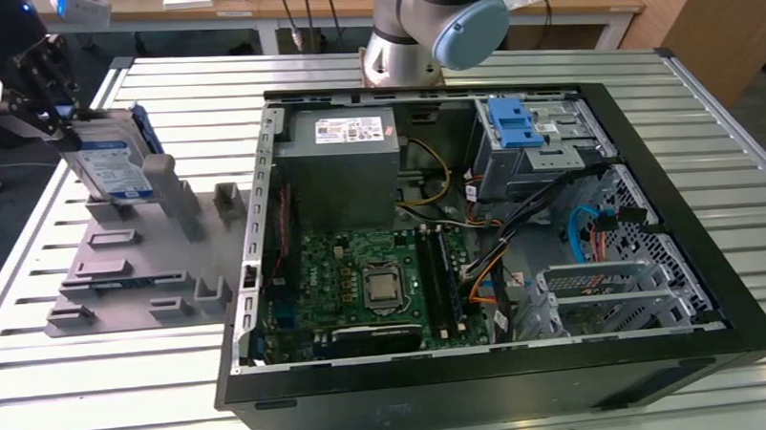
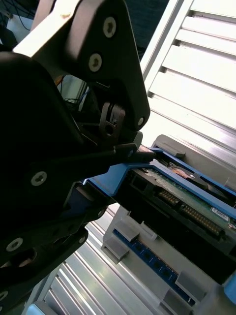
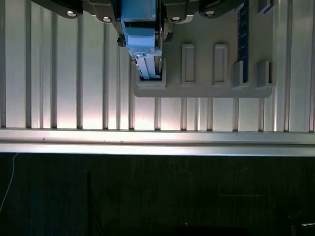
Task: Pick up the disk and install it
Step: 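Pick up the disk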
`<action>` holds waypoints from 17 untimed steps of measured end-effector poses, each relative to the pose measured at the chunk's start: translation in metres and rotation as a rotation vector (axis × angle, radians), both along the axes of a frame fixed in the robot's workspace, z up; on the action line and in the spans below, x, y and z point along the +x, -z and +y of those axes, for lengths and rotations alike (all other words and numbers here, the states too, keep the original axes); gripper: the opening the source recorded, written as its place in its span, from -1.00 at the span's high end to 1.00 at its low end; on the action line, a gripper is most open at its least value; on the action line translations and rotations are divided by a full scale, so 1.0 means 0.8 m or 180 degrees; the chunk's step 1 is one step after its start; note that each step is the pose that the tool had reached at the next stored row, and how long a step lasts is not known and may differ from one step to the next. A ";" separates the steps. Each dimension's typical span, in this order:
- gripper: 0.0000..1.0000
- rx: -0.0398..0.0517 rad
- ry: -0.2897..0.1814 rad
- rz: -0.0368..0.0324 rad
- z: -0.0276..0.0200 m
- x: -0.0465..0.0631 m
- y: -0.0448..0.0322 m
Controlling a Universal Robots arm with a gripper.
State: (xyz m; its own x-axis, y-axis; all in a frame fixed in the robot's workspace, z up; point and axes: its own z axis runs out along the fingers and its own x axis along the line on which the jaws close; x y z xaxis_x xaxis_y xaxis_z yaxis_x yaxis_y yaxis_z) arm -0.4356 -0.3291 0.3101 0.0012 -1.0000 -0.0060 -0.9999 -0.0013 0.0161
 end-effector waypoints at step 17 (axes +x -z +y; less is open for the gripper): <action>0.27 0.0000 0.0000 0.0000 0.0000 0.000 -0.0130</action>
State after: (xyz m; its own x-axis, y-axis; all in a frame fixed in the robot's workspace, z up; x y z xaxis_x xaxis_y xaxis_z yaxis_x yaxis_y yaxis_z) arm -0.4356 -0.3291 0.3205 0.0012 -1.0000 -0.0061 -0.9999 -0.0013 0.0161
